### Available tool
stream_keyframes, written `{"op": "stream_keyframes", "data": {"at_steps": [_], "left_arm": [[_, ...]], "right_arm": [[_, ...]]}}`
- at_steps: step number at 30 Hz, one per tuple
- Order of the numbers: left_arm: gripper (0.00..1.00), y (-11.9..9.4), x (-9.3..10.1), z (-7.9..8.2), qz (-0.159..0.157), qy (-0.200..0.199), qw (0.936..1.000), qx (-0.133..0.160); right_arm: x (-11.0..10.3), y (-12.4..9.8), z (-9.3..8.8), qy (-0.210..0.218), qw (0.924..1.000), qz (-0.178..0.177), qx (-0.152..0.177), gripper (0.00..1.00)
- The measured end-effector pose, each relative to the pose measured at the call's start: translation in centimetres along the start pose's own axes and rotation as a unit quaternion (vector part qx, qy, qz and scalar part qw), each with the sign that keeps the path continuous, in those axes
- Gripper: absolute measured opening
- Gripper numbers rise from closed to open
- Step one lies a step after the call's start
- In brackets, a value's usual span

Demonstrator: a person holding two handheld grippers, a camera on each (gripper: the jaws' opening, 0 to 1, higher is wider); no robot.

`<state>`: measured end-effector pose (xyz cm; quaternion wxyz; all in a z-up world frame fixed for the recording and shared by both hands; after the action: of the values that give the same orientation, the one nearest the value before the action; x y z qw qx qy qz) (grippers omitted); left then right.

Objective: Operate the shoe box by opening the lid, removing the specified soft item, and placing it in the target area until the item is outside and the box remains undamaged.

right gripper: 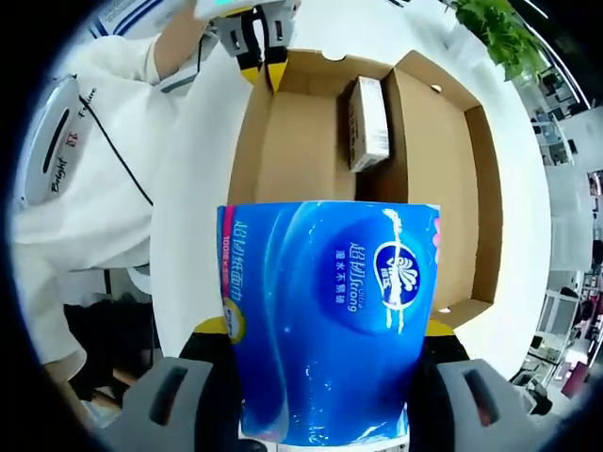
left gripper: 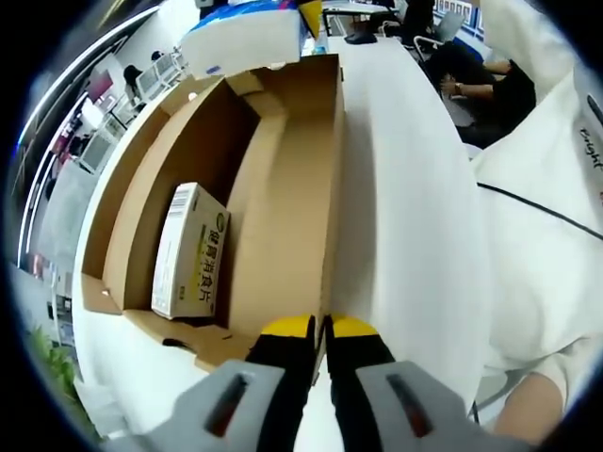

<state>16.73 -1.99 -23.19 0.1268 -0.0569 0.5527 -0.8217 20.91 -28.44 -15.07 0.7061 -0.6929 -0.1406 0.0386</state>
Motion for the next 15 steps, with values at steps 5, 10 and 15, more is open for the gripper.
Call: {"op": "stream_keyframes", "data": {"at_steps": [5, 10, 15], "left_arm": [[0.05, 0.0, -0.1, 0.0, -0.001, 0.000, 1.0000, 0.002], [0.05, 0.0, -0.1, 0.0, -0.001, 0.001, 1.0000, 0.005], [0.05, 0.0, -0.1, 0.0, -0.002, 0.000, 1.0000, 0.004]], "right_arm": [[-0.4, -0.5, -0.9, 0.004, 0.9999, 0.006, -0.010, 0.69], [-0.4, -1.2, -2.1, 0.006, 0.9999, 0.002, -0.010, 0.69], [-0.8, -1.1, -3.3, 0.010, 0.9999, -0.001, -0.011, 0.69]]}}
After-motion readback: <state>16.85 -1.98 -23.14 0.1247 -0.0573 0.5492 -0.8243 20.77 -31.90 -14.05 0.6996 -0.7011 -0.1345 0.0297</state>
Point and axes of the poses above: the point that each gripper's makers call its tool centre point, and the gripper's own axes: y roughly forward along the fingers, x roughly to its right, z roughly out of its top, the point moved 8 cm from there along -y, roughly backward along the fingers, and after that the axes turned 15 degrees about -y, right-handed, at the moved point
